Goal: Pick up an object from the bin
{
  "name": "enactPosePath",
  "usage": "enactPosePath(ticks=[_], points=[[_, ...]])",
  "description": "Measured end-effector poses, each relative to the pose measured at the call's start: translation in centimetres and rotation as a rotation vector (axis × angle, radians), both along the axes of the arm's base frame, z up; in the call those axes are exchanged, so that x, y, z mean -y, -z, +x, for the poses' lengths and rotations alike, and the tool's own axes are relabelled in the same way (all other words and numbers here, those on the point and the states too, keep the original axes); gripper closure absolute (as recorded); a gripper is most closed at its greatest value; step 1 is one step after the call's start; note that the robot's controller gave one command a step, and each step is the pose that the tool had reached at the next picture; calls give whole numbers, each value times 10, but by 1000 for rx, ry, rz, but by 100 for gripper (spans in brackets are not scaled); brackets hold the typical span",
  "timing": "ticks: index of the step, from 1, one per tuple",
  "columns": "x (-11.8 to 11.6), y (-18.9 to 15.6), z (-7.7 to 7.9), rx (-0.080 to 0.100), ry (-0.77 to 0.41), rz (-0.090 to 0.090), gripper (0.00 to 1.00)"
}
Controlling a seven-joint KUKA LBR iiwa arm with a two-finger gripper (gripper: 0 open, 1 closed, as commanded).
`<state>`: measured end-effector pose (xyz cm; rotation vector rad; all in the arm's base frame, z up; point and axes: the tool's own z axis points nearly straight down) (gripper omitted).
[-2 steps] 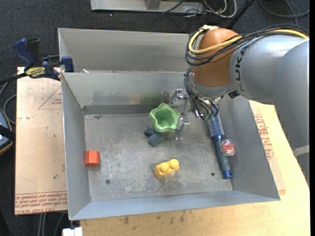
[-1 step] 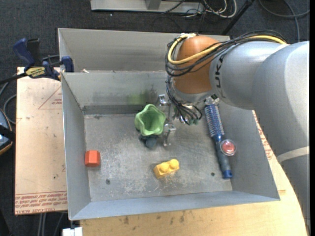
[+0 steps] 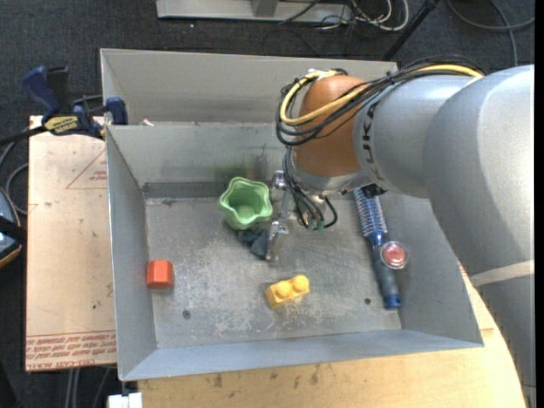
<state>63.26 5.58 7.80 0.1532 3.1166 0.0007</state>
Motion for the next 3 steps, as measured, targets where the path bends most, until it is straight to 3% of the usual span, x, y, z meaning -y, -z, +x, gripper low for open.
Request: enactPosePath(ticks=[1,2,3], points=[[-72,-1,-10,-12,-133,3,0],[-58,-17,-13,-17,132,4,0],[-64,3,-1,-19,252,6,0]])
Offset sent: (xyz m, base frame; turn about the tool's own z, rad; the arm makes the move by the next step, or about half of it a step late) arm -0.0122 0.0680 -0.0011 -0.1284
